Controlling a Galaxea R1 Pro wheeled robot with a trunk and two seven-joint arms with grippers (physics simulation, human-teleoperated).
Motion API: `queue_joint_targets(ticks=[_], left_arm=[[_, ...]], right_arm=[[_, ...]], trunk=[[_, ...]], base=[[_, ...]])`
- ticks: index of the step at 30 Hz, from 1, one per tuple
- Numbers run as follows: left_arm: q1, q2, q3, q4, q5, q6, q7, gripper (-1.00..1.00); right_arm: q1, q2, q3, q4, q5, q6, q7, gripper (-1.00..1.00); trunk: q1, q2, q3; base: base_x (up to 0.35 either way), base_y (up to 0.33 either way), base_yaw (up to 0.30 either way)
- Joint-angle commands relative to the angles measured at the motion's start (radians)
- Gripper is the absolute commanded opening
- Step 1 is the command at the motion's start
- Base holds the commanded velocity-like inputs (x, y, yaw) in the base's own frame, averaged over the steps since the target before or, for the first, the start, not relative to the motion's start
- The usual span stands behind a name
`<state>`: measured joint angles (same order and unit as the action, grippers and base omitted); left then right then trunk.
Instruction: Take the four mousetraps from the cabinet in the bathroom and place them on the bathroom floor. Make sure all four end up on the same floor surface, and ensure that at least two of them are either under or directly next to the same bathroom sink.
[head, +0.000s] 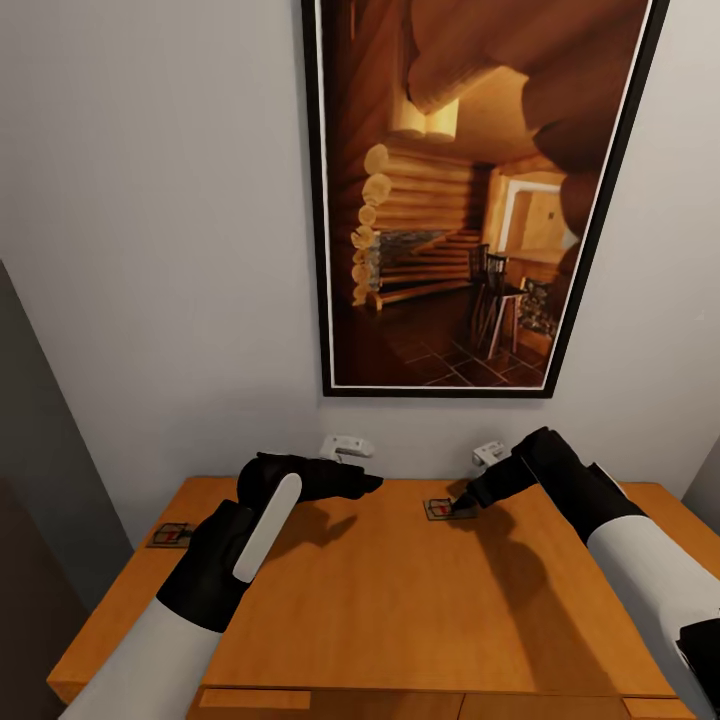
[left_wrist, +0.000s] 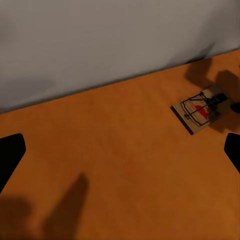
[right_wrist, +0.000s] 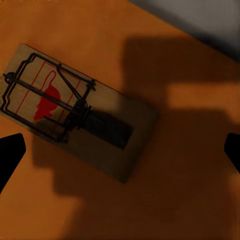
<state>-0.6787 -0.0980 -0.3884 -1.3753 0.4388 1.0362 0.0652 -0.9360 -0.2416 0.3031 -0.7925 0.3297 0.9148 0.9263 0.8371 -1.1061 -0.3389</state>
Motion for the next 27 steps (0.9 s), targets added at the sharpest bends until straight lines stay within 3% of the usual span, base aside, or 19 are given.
queue_joint_targets(ticks=[1,18,27], left_arm=[[-0.001,0.000,0.000,-0.001,0.007,0.004,0.007,1.00],[-0.001,0.000,0.000,-0.001,0.006,0.004,0.007,1.00],[-0.001,0.000,-0.001,-0.001,0.005,0.004,0.008,1.00]], right_arm=[[-0.002,0.001,0.002,0.000,0.011,0.001,0.008,1.00],[-0.038,0.028,0.002,0.006,0.014,0.004,0.002,1.00],[-0.041,0.032,0.002,0.007,0.014,0.003,0.003,1.00]], trunk=[[0.000,-0.001,-0.001],[0.000,-0.001,-0.001],[0.027,-0.050,-0.023]], base=[[0.000,0.000,0.000],[0.000,0.000,0.000],[0.000,0.000,0.000]])
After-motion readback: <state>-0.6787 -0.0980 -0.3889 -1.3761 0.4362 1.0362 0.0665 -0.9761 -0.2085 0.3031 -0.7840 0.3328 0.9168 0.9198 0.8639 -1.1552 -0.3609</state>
